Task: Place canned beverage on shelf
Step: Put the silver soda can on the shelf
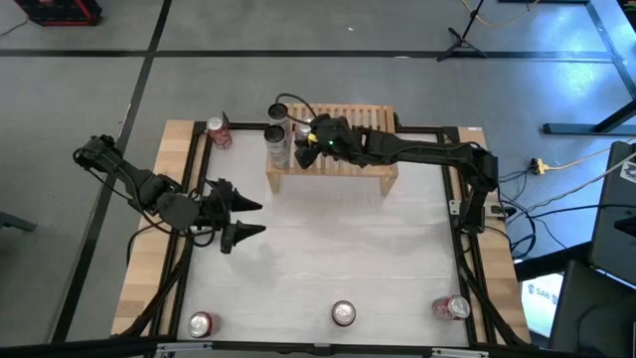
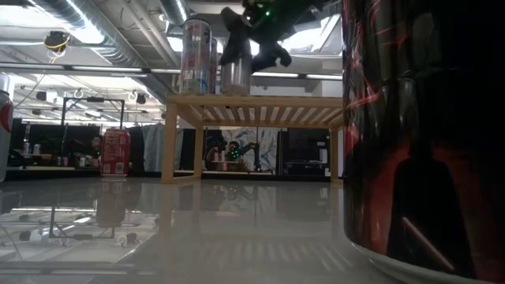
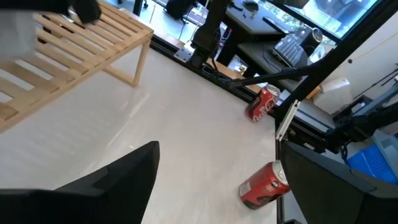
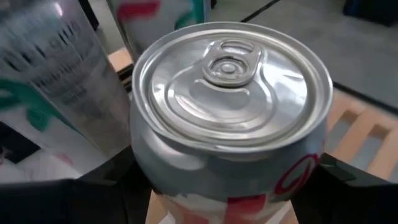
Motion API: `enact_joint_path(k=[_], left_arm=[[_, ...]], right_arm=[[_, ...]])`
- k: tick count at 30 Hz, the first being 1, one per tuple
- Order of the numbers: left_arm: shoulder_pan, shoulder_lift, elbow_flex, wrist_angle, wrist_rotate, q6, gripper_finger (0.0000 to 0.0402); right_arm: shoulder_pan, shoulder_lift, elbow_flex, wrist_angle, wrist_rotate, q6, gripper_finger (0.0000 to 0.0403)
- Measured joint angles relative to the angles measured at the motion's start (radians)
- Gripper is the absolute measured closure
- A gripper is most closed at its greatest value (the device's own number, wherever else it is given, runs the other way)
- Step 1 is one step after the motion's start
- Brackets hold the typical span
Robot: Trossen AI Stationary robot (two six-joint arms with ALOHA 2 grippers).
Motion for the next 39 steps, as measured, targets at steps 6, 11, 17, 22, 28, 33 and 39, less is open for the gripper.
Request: enact_joint_path(k=[6, 11, 17, 22, 28, 33, 39], left_arm=[[0.0, 0.0, 0.0, 0.0, 0.0, 0.003, 0.0072], [0.0, 0.0, 0.0, 0.0, 0.0, 0.003, 0.0072], [0.0, 0.0, 0.0, -0.001, -0.002, 0.004, 0.0072], [0.0, 0.0, 0.0, 0.0, -0.002, 0.004, 0.0072], [0.0, 0.0, 0.0, 0.003, -0.002, 0.003, 0.0072], [0.0, 0.0, 0.0, 0.002, -0.002, 0.003, 0.0072], [0.0, 0.0, 0.0, 0.002, -0.001, 0.003, 0.0072]], right_arm=[[-0.004, 0.026, 0.0, -0.006, 0.021, 0.008, 0.0136], [-0.003, 0.026, 0.0, 0.014, 0.04, -0.03, 0.0136], [-0.003, 0.042, 0.002, 0.033, 0.044, -0.039, 0.0132], [-0.003, 0.057, 0.002, 0.042, 0.052, -0.042, 0.0101], [-0.003, 0.057, 0.002, 0.052, 0.049, -0.046, 0.0072], [-0.003, 0.049, 0.002, 0.057, 0.047, -0.07, 0.0061], [-0.002, 0.039, 0.041, 0.015, 0.029, -0.126, 0.0062]])
